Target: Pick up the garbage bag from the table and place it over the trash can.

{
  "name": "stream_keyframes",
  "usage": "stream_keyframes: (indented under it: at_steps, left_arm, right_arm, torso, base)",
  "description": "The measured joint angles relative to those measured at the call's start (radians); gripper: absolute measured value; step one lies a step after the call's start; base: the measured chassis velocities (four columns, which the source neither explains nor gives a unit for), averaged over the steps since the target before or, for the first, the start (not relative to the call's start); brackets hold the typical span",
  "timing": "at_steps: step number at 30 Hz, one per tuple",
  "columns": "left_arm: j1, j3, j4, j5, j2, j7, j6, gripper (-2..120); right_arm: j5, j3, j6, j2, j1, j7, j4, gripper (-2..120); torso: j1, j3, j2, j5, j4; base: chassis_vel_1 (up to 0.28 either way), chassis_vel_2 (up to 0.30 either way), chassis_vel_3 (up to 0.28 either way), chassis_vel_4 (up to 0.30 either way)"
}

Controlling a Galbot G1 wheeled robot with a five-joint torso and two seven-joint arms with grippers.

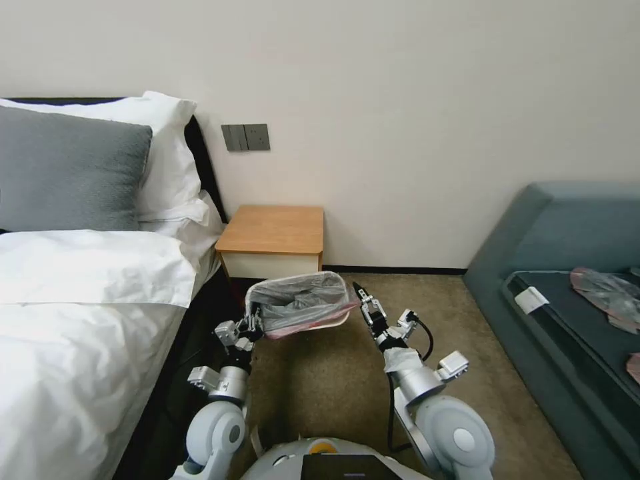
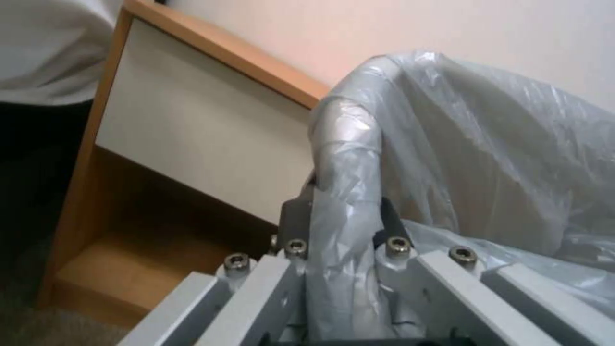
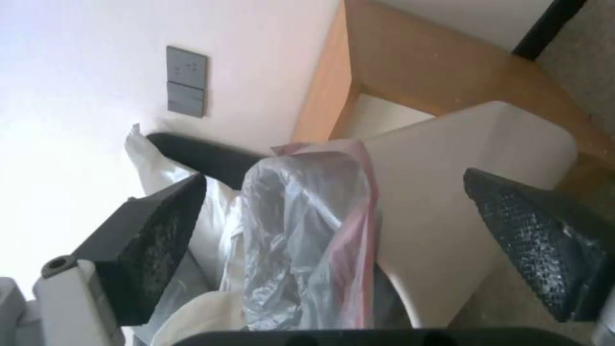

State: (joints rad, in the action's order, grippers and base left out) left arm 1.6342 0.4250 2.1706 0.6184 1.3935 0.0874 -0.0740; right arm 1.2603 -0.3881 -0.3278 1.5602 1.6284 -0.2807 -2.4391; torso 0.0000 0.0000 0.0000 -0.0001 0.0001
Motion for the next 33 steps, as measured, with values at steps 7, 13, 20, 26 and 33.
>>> stream_keyframes:
  at_steps: [7,13,20,26,33]
  left_arm:
    - [0.006,-0.008,0.010,0.014,0.005,0.005,0.010,3]
    - [0.016,-0.011,0.014,0.019,0.011,0.009,0.013,3]
    - [0.021,-0.017,0.020,0.031,0.025,0.019,0.016,3]
    - [0.020,-0.018,0.026,0.045,0.033,0.029,0.022,3]
    - [0.022,-0.025,0.044,0.084,0.047,0.057,0.039,3]
  right_arm:
    - [-0.007,-0.003,0.009,-0.004,-0.015,0.013,0.023,92]
    - [-0.013,-0.002,0.019,0.000,-0.013,0.025,0.034,65]
    - [-0.028,0.004,0.021,0.007,-0.004,0.031,0.037,43]
    - [-0.052,0.005,0.025,0.013,0.006,0.047,0.037,24]
    - [-0.127,0.018,0.039,0.035,0.041,0.108,0.038,0]
  torso:
    - [0.000,0.000,0.000,0.0001,-0.0001]
    - [0.000,0.000,0.000,0.0000,0.0000]
    - [0.000,0.000,0.000,0.0000,-0.0001]
    - [0.000,0.000,0.000,0.0001,0.0000]
    - [0.000,0.000,0.000,0.0000,-0.0001]
  base:
    - [0.000,0.000,0.000,0.000]
    - [0.000,0.000,0.000,0.000]
    - [0.000,0.000,0.000,0.000]
    - [0.000,0.000,0.000,0.000]
    - [0.000,0.000,0.000,0.000]
